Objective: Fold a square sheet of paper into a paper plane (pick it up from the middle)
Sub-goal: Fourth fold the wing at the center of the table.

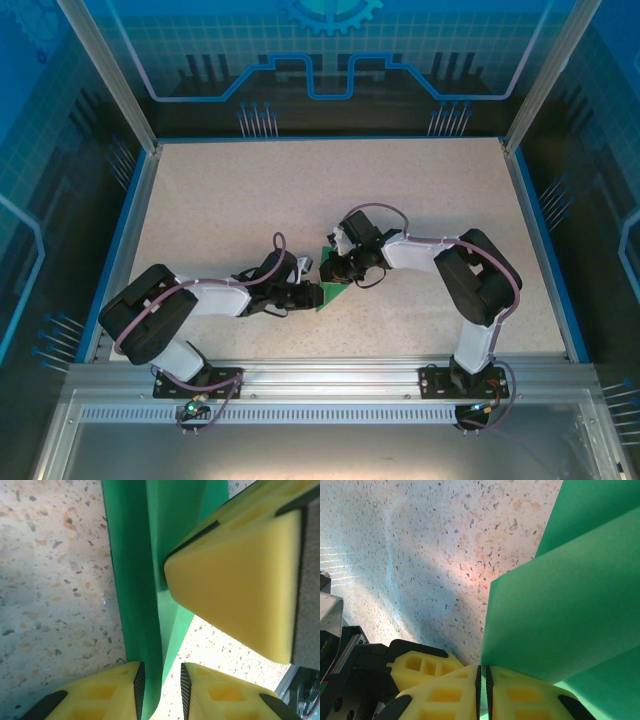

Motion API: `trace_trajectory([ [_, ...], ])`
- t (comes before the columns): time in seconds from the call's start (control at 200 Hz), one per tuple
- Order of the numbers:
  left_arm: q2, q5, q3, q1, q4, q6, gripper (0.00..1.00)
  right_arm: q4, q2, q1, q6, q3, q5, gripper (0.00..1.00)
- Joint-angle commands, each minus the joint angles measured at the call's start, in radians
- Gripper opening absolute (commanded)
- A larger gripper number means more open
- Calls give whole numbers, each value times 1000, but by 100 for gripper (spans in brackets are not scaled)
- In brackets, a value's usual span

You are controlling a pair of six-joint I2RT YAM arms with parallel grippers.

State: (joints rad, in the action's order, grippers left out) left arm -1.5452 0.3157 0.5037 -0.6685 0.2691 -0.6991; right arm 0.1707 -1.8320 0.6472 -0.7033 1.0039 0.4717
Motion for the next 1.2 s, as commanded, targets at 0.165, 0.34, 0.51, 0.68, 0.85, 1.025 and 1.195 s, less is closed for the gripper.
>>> trace_trajectory([
  [0.165,-17,-44,45,-22,-151,64,30,7,0,3,-10,24,-5,14],
  [0.34,-17,-86,66,-38,-194,83,30,11,5,3,-10,27,-8,14],
  [0.51,-20,-98,81,-51,-211,98,19,16,6,2,-10,28,-8,15],
  [0.68,-14,-102,82,-52,-210,100,10,29,8,2,-4,24,-21,15],
  [0.85,-31,-73,84,-51,-182,98,6,27,-1,1,-5,21,-25,15],
  [1.025,-41,-57,74,-49,-153,77,4,23,-14,1,-5,28,-24,15],
  [1.195,-43,-36,54,-35,-127,52,4,25,-34,-2,-7,42,-34,14],
])
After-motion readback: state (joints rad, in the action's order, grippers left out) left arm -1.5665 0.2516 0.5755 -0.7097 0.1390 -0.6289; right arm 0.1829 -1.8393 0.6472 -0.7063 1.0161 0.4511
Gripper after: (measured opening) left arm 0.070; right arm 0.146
